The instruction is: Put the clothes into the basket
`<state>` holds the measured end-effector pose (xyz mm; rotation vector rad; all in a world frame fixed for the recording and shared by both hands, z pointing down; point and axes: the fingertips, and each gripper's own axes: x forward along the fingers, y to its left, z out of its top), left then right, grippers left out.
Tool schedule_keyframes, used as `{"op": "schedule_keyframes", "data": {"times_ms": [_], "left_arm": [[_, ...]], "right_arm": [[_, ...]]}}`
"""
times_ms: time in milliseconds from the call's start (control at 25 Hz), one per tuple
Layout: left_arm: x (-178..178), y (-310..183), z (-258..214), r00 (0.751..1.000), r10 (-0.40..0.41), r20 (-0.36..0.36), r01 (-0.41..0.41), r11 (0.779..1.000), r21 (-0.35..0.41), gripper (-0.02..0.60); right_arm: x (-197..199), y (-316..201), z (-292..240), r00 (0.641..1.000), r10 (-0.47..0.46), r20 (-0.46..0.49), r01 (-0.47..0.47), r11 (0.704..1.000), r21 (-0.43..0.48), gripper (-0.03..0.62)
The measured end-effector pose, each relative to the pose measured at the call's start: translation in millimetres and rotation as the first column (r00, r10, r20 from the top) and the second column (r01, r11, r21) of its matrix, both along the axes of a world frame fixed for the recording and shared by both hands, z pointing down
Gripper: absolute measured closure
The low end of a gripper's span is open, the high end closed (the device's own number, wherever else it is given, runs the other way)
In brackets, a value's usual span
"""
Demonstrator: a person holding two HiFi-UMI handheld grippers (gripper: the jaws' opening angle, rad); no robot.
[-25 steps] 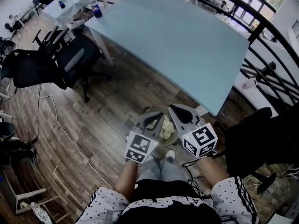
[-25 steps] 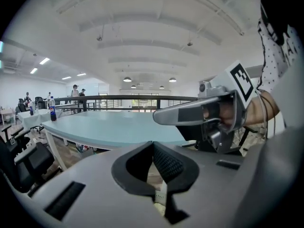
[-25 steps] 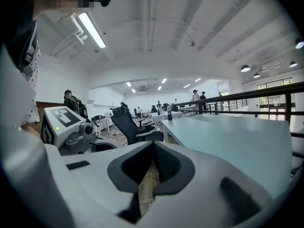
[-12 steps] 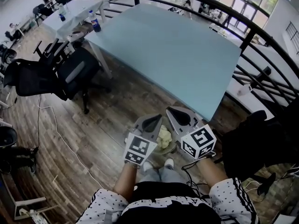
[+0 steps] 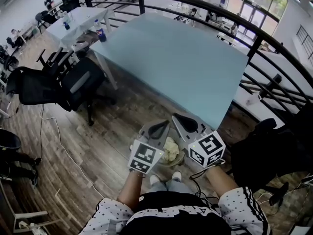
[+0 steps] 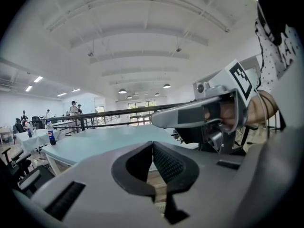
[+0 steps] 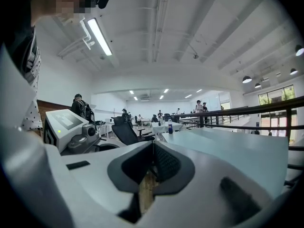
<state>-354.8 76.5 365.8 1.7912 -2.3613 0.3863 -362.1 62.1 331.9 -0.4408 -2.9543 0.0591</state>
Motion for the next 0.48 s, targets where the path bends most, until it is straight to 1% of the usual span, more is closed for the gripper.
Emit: {"op": "schedule_keyframes", "data": {"times_ms": [200,480], "left_arm": [[5.3,-1.7,-7.2,1.000,0.016,0.024,-0.016,1.000,0.006,0.566],[9.2,-3.5,-10.2,0.999,0.022,0.034,-0.022,1.000,0.007,0.567]], "right_arm": [[3.5,3.1,-6.7,1.000,-0.009,0.023,0.009,1.000,0.008,0.566],[7.1,2.0,-7.4,1.000,-0.010,0.020,0.010,1.000,0.012,0.566]]}}
